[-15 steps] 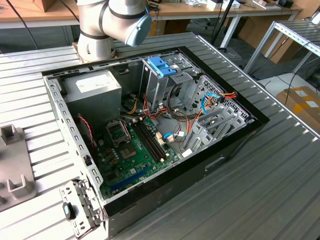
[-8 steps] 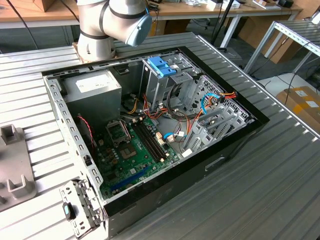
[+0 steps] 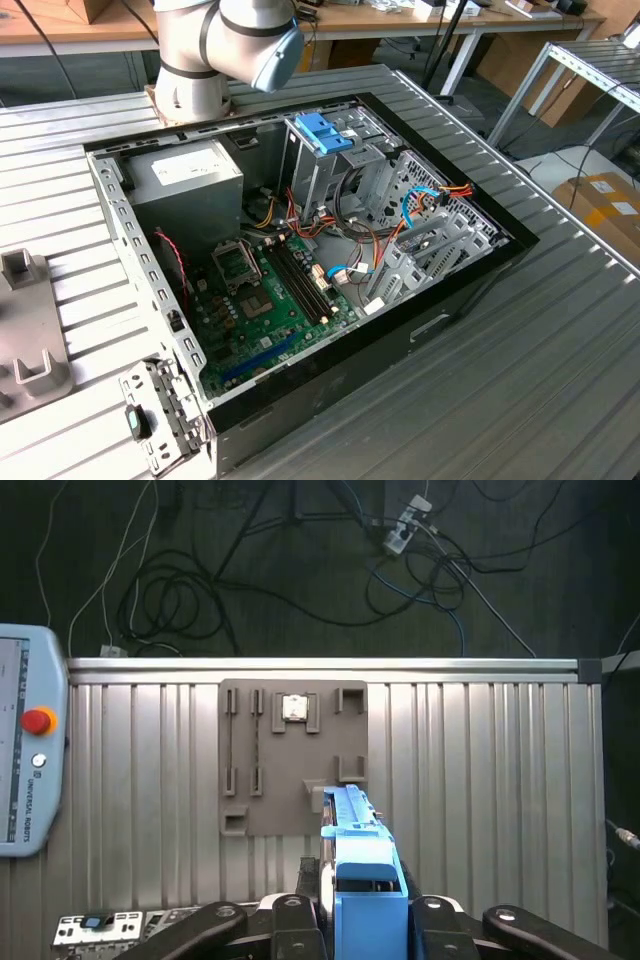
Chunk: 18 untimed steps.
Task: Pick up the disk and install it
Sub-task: 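Pick up the disk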
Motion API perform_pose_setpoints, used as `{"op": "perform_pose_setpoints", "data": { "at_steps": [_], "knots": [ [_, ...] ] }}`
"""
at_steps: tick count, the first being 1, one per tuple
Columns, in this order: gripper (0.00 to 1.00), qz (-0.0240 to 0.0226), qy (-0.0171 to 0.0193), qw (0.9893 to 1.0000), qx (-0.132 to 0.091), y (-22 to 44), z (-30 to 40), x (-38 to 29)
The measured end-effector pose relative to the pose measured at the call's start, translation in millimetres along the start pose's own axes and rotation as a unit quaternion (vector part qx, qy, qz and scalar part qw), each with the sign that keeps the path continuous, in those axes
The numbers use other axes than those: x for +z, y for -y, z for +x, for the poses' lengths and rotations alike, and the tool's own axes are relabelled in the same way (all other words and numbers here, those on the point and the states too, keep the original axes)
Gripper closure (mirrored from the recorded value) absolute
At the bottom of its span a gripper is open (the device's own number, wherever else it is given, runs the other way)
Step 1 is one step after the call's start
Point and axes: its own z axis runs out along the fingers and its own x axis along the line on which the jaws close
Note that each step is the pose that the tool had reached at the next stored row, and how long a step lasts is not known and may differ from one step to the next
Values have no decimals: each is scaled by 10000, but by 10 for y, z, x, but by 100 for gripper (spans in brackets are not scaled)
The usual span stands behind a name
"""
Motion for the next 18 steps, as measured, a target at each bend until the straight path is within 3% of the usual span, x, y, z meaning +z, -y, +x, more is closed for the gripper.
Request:
{"op": "perform_pose_setpoints", "data": {
  "at_steps": [18],
  "knots": [
    [63, 1, -12, 10000, 0, 214, 48, 31]
  ]
}}
